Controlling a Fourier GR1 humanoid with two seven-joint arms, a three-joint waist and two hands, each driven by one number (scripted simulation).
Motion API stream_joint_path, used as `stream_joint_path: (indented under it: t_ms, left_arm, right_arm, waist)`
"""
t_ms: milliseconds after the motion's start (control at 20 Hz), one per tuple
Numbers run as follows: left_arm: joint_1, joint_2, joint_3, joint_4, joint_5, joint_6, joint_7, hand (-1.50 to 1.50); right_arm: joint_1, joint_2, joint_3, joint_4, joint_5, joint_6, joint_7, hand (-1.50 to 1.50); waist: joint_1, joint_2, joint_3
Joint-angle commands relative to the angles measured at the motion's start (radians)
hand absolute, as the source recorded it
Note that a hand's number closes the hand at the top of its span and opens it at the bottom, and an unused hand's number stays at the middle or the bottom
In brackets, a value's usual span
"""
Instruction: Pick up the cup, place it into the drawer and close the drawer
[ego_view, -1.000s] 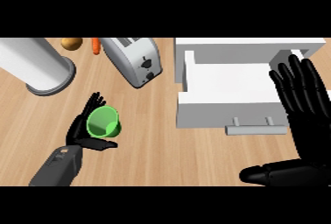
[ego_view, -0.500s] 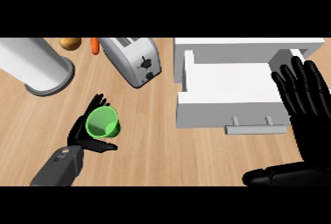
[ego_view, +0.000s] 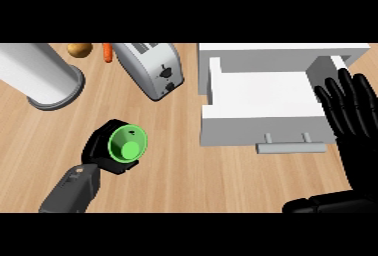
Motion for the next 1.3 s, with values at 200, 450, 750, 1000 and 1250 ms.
stream_joint_path:
  t_ms: [200,450,750,1000,1250]
  left_arm:
    - [0.07,-0.04,0.072,-0.06,0.064,0.118,-0.178,1.5]
    - [0.169,-0.032,0.121,-0.142,0.118,0.181,-0.234,1.5]
    - [0.162,-0.037,0.089,-0.339,0.152,0.131,-0.143,1.5]
    - [0.149,-0.069,0.005,-0.567,0.15,0.176,0.051,1.5]
    - [0.242,-0.146,-0.083,-0.876,0.169,0.238,0.231,1.5]
  right_arm:
    - [-0.011,0.021,0.018,0.016,0.056,-0.035,-0.009,-1.5]
    - [-0.006,-0.001,-0.015,0.017,0.027,-0.014,-0.019,-1.5]
    - [-0.027,-0.026,-0.051,-0.002,-0.018,-0.013,0.042,-1.5]
    - [-0.019,-0.015,-0.038,0.011,-0.001,-0.012,0.021,-1.5]
    - [0.056,-0.004,-0.029,-0.007,-0.006,0.008,-0.013,-1.5]
  waist:
    - [0.019,-0.005,0.001]
    - [0.025,-0.008,0.002]
    - [0.029,-0.012,0.003]
    - [0.034,-0.014,0.004]
    - [0.032,-0.014,0.004]
